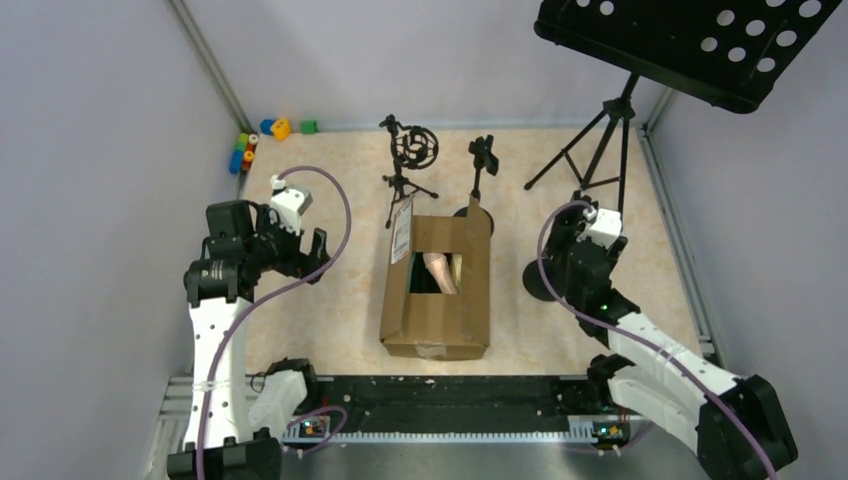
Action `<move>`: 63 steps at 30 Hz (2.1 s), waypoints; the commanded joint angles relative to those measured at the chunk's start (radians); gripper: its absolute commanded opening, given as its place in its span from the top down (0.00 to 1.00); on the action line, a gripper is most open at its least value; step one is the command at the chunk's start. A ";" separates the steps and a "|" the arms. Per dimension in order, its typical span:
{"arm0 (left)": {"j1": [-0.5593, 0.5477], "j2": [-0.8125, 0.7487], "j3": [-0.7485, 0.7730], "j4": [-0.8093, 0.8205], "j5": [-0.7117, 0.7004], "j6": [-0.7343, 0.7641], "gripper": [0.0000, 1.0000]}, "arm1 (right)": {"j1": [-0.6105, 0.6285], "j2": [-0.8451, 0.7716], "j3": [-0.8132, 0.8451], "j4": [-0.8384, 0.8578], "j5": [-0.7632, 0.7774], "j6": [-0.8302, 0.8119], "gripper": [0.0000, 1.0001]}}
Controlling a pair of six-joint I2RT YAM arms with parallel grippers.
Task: Attach the microphones to the stand
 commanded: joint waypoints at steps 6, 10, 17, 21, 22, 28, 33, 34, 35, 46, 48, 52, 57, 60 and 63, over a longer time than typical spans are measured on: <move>-0.004 -0.029 0.013 0.021 -0.011 0.020 0.01 | 0.034 -0.092 0.049 -0.383 -0.040 0.182 0.01; -0.004 -0.032 0.033 0.003 -0.015 0.027 0.01 | 0.038 -0.113 0.134 -0.493 -0.088 0.213 0.01; -0.004 -0.032 0.034 0.002 -0.023 0.039 0.01 | 0.053 -0.248 0.115 -0.699 -0.160 0.451 0.01; -0.004 -0.027 0.038 0.004 -0.023 0.042 0.01 | 0.119 -0.295 0.095 -0.842 -0.152 0.561 0.01; -0.004 -0.027 0.040 0.005 -0.024 0.042 0.01 | 0.142 -0.302 0.096 -0.853 -0.157 0.576 0.01; -0.004 -0.026 0.045 0.008 -0.028 0.043 0.01 | 0.232 -0.232 0.123 -0.944 -0.159 0.662 0.01; -0.004 -0.026 0.038 0.004 -0.022 0.042 0.01 | 0.314 -0.229 0.187 -1.017 -0.113 0.709 0.01; -0.004 -0.025 0.039 0.005 -0.022 0.042 0.01 | 0.336 -0.230 0.232 -1.046 -0.091 0.707 0.01; -0.004 -0.024 0.041 0.004 -0.022 0.043 0.01 | 0.368 -0.232 0.272 -1.083 -0.059 0.706 0.01; -0.004 -0.022 0.048 0.002 -0.025 0.038 0.01 | 0.540 -0.166 0.614 -1.323 0.046 0.644 0.01; -0.004 -0.022 0.051 0.001 -0.024 0.035 0.01 | 0.540 -0.157 0.594 -1.333 0.060 0.658 0.01; -0.004 -0.028 0.054 -0.005 -0.021 0.033 0.01 | 0.539 -0.199 0.477 -1.260 0.042 0.680 0.01; -0.004 -0.040 0.046 -0.013 -0.031 0.039 0.01 | 0.540 -0.200 0.440 -1.175 0.034 0.634 0.01; -0.004 -0.041 0.054 -0.018 -0.033 0.037 0.01 | 0.538 -0.114 0.476 -1.112 0.036 0.570 0.01; -0.004 -0.039 0.063 -0.022 -0.033 0.029 0.01 | 0.519 0.008 0.522 -1.036 0.011 0.496 0.01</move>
